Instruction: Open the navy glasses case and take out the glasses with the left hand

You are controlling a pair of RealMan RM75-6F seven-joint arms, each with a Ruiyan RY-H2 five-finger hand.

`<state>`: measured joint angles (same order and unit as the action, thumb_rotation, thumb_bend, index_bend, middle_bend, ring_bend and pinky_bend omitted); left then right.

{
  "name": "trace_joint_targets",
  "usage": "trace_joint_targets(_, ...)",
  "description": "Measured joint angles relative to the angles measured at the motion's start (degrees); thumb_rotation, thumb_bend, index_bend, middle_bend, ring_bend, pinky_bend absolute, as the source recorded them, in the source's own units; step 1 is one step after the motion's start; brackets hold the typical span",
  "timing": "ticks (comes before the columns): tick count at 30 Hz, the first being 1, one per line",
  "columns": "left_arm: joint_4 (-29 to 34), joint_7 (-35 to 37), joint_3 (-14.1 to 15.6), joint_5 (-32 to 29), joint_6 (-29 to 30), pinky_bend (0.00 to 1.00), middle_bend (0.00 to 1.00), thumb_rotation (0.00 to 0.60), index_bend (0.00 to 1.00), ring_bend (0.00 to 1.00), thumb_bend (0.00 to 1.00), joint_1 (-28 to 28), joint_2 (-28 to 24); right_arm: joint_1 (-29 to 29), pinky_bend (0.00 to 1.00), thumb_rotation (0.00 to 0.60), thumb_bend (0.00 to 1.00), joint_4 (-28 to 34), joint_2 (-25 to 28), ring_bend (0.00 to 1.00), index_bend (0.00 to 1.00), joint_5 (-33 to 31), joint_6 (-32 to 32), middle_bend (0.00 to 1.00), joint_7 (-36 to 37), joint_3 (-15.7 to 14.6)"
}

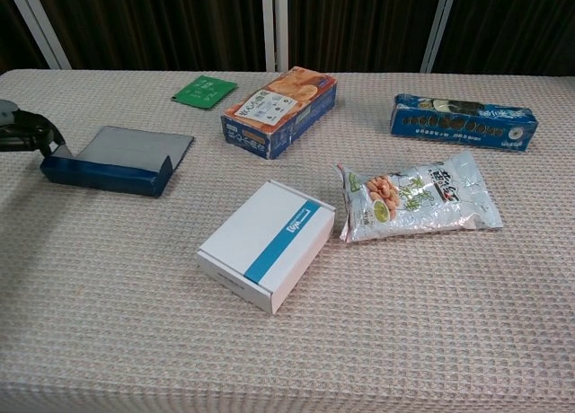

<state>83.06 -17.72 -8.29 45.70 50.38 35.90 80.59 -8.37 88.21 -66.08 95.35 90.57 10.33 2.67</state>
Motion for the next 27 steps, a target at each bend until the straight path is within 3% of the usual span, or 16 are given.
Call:
trace_joint_targets(6, 1.0, -0.3, -1.7, 2.2, -1.1, 0.14, 0.29, 0.092, 0.24, 0.22, 0.53, 3.3, 1.3, 0.5, 0.03, 0.600, 0.23, -0.1, 0.2, 0.00, 0.02, -0.3, 0.6, 0.14, 0.3, 0.0)
trace_joint_targets(11, 1.9, -2.0, -2.0, 5.1, 0.8, 0.14, 0.20, 0.089, 0.28, 0.15, 0.53, 4.4, 1.8, 0.5, 0.03, 0.600, 0.23, -0.3, 0.0, 0.00, 0.02, -0.4, 0.4, 0.14, 0.6, 0.1)
trace_joint_targets(18, 5.5, -4.3, 0.7, 15.7, 3.8, 0.13, 0.15, 0.079, 0.34, 0.11, 0.53, 5.0, 2.4, 0.1, 0.03, 0.600, 0.23, -1.0, -0.6, 0.00, 0.02, -0.6, -0.6, 0.14, 1.0, 0.1)
trace_joint_targets(20, 5.9, -5.5, 1.7, 17.9, 4.3, 0.12, 0.14, 0.033, 0.35, 0.11, 0.53, 5.2, 3.1, 0.0, 0.03, 0.600, 0.23, -1.2, -0.8, 0.00, 0.02, -0.7, -0.9, 0.14, 1.2, 0.1)
trace_joint_targets(22, 5.8, -7.5, 2.5, 18.9, 4.7, 0.12, 0.13, 0.000, 0.35, 0.10, 0.53, 5.6, 4.2, 0.0, 0.03, 0.600, 0.23, -1.4, -0.9, 0.00, 0.02, -0.7, -0.9, 0.14, 1.3, 0.1)
trace_joint_targets(27, 4.6, -12.9, 3.4, 18.4, 5.3, 0.12, 0.12, 0.000, 0.37, 0.09, 0.53, 6.4, 6.8, 0.1, 0.03, 0.600, 0.23, -1.6, -0.8, 0.00, 0.02, -0.8, -0.7, 0.14, 1.7, 0.1)
